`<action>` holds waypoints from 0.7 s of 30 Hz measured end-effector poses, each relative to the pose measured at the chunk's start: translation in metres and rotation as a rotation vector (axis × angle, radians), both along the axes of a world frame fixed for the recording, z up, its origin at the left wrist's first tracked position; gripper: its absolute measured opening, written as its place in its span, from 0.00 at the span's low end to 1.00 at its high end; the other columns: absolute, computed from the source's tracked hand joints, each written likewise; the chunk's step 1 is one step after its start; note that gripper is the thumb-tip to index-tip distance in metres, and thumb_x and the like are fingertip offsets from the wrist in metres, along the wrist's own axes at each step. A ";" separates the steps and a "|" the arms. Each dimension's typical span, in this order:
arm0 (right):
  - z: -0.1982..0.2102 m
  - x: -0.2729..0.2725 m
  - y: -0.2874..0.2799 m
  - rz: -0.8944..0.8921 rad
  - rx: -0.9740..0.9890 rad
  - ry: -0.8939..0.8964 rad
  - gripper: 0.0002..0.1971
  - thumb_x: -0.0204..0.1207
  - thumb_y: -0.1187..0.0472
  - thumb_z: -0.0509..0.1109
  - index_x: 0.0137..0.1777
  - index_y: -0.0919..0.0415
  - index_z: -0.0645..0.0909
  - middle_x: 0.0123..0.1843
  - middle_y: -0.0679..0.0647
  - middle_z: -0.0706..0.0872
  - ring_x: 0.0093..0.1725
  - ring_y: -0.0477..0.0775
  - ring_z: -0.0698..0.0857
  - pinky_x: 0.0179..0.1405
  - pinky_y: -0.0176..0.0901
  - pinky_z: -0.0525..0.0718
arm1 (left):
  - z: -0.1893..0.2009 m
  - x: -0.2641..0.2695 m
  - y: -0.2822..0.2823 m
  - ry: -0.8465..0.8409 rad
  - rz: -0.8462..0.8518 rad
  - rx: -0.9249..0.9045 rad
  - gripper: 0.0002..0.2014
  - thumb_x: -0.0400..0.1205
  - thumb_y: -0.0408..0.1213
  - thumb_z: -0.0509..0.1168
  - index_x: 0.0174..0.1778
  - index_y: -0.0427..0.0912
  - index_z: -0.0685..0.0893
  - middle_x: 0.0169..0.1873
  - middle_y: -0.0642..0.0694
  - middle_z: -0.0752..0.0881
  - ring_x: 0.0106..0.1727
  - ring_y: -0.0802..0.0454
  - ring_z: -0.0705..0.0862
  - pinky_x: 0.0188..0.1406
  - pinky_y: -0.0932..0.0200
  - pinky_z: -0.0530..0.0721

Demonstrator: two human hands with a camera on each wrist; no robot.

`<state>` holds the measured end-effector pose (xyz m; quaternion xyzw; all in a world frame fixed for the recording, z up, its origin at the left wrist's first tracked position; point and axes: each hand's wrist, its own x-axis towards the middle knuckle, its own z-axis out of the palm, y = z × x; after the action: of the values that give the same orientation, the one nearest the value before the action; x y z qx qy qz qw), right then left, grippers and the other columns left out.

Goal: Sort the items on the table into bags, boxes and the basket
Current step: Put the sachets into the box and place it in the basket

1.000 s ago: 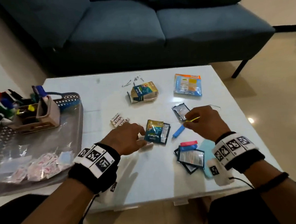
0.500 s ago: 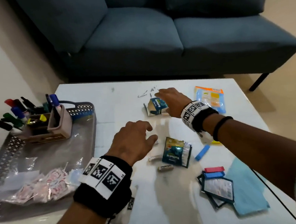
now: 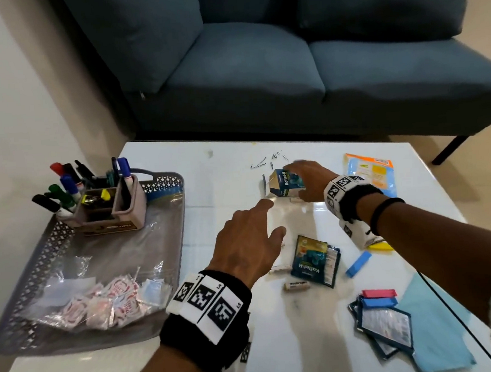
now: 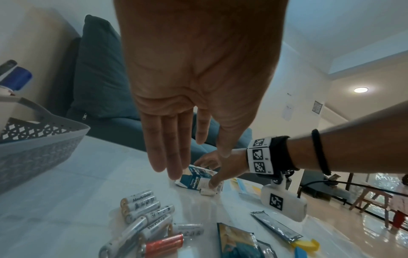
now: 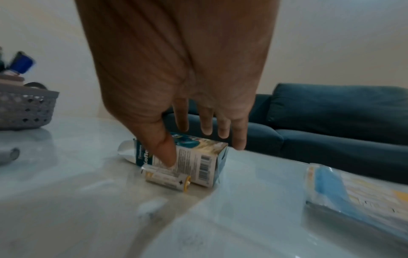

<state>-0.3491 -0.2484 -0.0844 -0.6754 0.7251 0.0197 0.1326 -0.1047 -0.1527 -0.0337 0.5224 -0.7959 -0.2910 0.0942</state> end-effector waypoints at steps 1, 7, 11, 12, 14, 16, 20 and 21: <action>0.000 0.000 0.000 -0.021 0.011 -0.022 0.40 0.73 0.64 0.80 0.84 0.54 0.66 0.79 0.59 0.75 0.78 0.62 0.75 0.74 0.59 0.80 | 0.000 -0.002 -0.001 -0.001 -0.005 -0.009 0.27 0.86 0.57 0.63 0.82 0.61 0.67 0.65 0.47 0.85 0.70 0.43 0.79 0.66 0.48 0.81; 0.026 0.003 0.034 -0.090 0.051 -0.133 0.45 0.67 0.59 0.86 0.83 0.51 0.67 0.73 0.57 0.81 0.69 0.59 0.81 0.66 0.51 0.82 | 0.006 -0.001 -0.011 0.045 0.017 -0.032 0.26 0.87 0.57 0.62 0.81 0.57 0.69 0.64 0.46 0.86 0.71 0.44 0.78 0.66 0.47 0.81; 0.060 0.021 0.095 -0.284 -0.185 -0.371 0.45 0.63 0.49 0.88 0.79 0.49 0.72 0.65 0.52 0.84 0.58 0.50 0.84 0.54 0.44 0.83 | 0.012 -0.005 -0.004 0.144 0.037 0.030 0.22 0.89 0.56 0.60 0.79 0.56 0.71 0.64 0.44 0.87 0.68 0.42 0.82 0.64 0.48 0.82; 0.064 0.030 0.110 -0.327 -0.267 -0.427 0.44 0.62 0.45 0.88 0.78 0.49 0.73 0.63 0.50 0.84 0.56 0.49 0.85 0.52 0.45 0.86 | 0.015 -0.009 0.000 0.222 0.039 0.055 0.21 0.89 0.57 0.58 0.77 0.58 0.71 0.62 0.44 0.88 0.64 0.45 0.85 0.60 0.49 0.84; 0.065 0.049 0.135 -0.383 -0.397 -0.529 0.44 0.62 0.40 0.86 0.77 0.48 0.73 0.59 0.50 0.84 0.52 0.47 0.87 0.51 0.47 0.90 | 0.022 -0.017 0.006 0.402 0.044 0.097 0.18 0.90 0.58 0.56 0.74 0.59 0.70 0.55 0.49 0.90 0.49 0.59 0.89 0.44 0.58 0.86; 0.061 0.065 0.153 -0.412 -0.465 -0.622 0.46 0.63 0.40 0.85 0.80 0.45 0.68 0.60 0.51 0.82 0.53 0.47 0.87 0.53 0.50 0.91 | 0.027 -0.023 0.012 0.528 0.044 0.132 0.16 0.90 0.55 0.59 0.72 0.60 0.68 0.46 0.55 0.88 0.34 0.71 0.87 0.28 0.71 0.82; 0.051 0.076 0.168 -0.305 -0.502 -0.597 0.59 0.64 0.41 0.85 0.87 0.36 0.47 0.66 0.54 0.76 0.60 0.52 0.85 0.57 0.53 0.90 | 0.026 -0.016 0.010 0.544 -0.051 0.033 0.18 0.89 0.43 0.66 0.72 0.60 0.69 0.47 0.63 0.83 0.39 0.75 0.87 0.29 0.74 0.82; 0.049 0.077 0.169 -0.256 -0.512 -0.574 0.60 0.64 0.42 0.85 0.87 0.36 0.45 0.68 0.55 0.75 0.62 0.52 0.83 0.57 0.53 0.90 | 0.026 -0.013 0.010 0.521 -0.081 0.010 0.19 0.88 0.41 0.67 0.71 0.60 0.70 0.49 0.63 0.84 0.43 0.71 0.88 0.32 0.74 0.84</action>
<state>-0.2724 -0.0798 -0.0350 -0.5689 0.7185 -0.3676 0.1584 -0.1180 -0.1431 -0.0077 0.3981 -0.7636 -0.4231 0.2817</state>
